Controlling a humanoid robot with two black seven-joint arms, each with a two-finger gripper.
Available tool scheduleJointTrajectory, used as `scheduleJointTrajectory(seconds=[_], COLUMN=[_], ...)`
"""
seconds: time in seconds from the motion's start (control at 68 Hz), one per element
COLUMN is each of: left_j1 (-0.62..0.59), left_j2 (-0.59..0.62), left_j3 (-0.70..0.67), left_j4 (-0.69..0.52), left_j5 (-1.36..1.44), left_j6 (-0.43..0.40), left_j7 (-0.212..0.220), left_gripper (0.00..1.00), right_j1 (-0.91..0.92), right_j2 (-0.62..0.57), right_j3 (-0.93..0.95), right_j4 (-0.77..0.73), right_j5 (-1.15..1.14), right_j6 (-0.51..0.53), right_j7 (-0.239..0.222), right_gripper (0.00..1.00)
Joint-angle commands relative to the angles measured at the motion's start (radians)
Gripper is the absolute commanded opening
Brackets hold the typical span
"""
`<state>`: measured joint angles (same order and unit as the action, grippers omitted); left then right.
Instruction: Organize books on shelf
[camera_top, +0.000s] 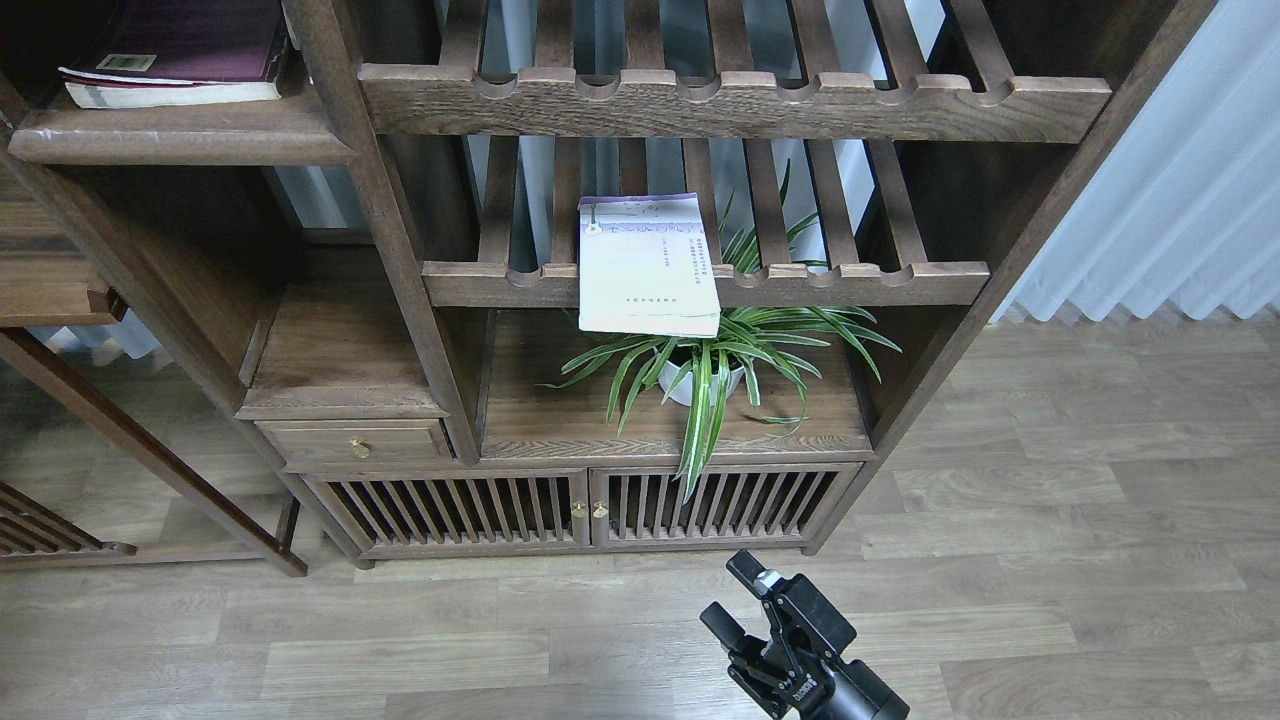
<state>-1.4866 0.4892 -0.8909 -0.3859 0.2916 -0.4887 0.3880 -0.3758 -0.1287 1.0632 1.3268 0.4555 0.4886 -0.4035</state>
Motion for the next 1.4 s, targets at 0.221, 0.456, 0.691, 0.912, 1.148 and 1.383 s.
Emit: scheduleJointTrajectory(seconds=[0.221,0.456,0.691,0.912,1.148,1.383], left_j1=[0.009,0.029,0.092,0.261,0.549,0.781], left_j2=[-0.035,0.011,0.081,0.207,0.315,0.316], left_j3=[0.024,0.023,0.010,0.006,-0.106,-0.218], left_j4=[0.035,0.006,-0.097,-0.329,-0.633,-0.826], left_j5=[-0.002,-0.006,-0.072,-0.213,-0.296,-0.298], left_j6=[0.000,0.000,0.000,0.000,0.000,0.000], left_j7=[0.026,0.020,0.011,0.009,0.009,0.011], left_gripper=[0.26,0.40,0.43,0.42,0.41,0.41], right_j1=[-0.003,-0.006,-0.006,-0.002,0.009,0.014], right_j2=[-0.003,-0.003,-0.002,-0.002,0.000,0.001], right_j3=[0.001,0.001,0.003,0.003,-0.005,-0.005], right_j4=[0.000,0.000,0.000,0.000,-0.014,-0.028], right_j5=[0.002,0.000,0.000,0.000,-0.001,-0.001], right_j6=[0.000,0.000,0.000,0.000,0.000,0.000], right_j7=[0.000,0.000,0.000,0.002,0.008,0.011], right_gripper=[0.99,0.99,0.99,0.99,0.99,0.99])
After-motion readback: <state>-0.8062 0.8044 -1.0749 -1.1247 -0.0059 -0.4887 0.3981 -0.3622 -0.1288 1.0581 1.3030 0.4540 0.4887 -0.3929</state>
